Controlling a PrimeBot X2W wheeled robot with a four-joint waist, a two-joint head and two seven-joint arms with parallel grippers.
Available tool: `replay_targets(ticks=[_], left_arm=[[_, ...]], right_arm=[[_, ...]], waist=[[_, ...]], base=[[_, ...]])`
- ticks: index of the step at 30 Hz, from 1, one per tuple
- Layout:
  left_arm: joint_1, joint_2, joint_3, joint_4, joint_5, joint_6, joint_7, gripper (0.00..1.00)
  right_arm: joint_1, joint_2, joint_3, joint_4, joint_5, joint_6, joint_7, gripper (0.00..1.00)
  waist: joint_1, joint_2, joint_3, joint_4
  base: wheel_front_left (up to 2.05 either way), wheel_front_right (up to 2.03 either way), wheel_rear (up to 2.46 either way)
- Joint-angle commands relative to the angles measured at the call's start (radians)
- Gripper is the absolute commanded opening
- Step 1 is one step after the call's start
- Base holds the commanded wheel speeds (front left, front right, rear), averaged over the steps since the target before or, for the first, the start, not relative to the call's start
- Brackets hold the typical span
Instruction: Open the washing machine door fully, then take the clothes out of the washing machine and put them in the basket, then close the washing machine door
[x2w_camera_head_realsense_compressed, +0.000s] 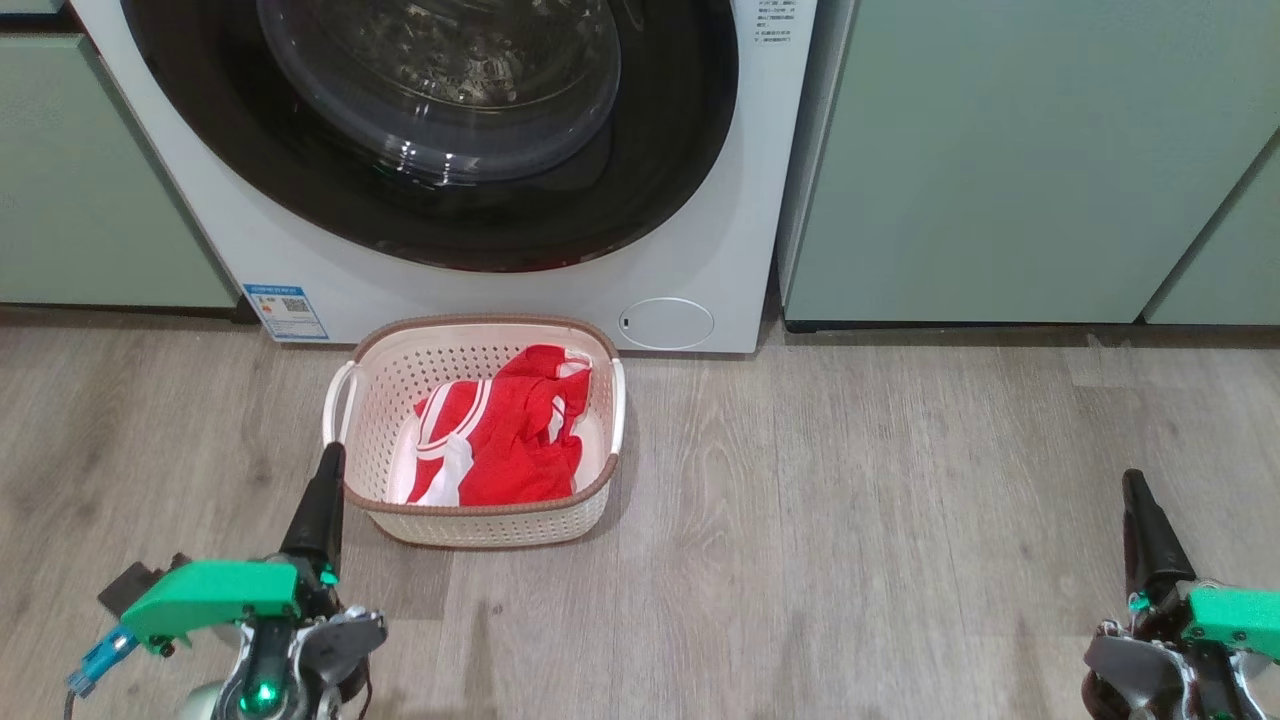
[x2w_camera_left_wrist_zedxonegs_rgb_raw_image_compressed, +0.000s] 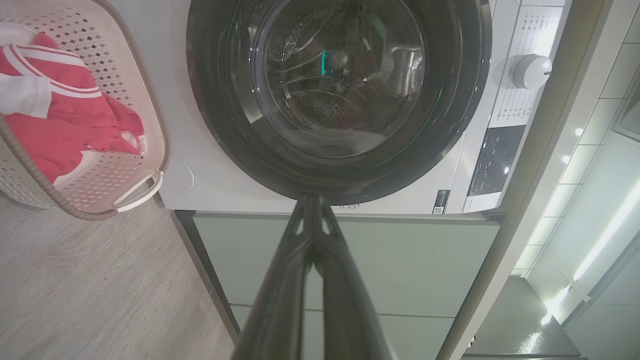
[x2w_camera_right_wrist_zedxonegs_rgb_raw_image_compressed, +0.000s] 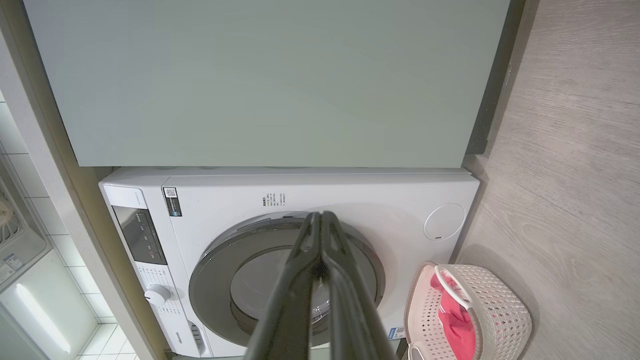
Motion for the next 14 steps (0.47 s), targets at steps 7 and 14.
replay_targets(ticks=[7,14], left_arm=[[-0.029,0.006,0.032,-0.036,-0.005,0.001,0.006,0.0],[-0.029,0.006,0.032,-0.036,-0.005,0.001,0.006,0.0]], right_arm=[[-0.046,-0.002,0.019,-0.039,0.006,0.0,0.006,0.0],[-0.046,-0.002,0.019,-0.039,0.006,0.0,0.006,0.0]], waist=[[0.0,0.0,0.0,0.0],[0.0,0.0,0.0,0.0]], base=[[0.0,0.0,0.0],[0.0,0.0,0.0]])
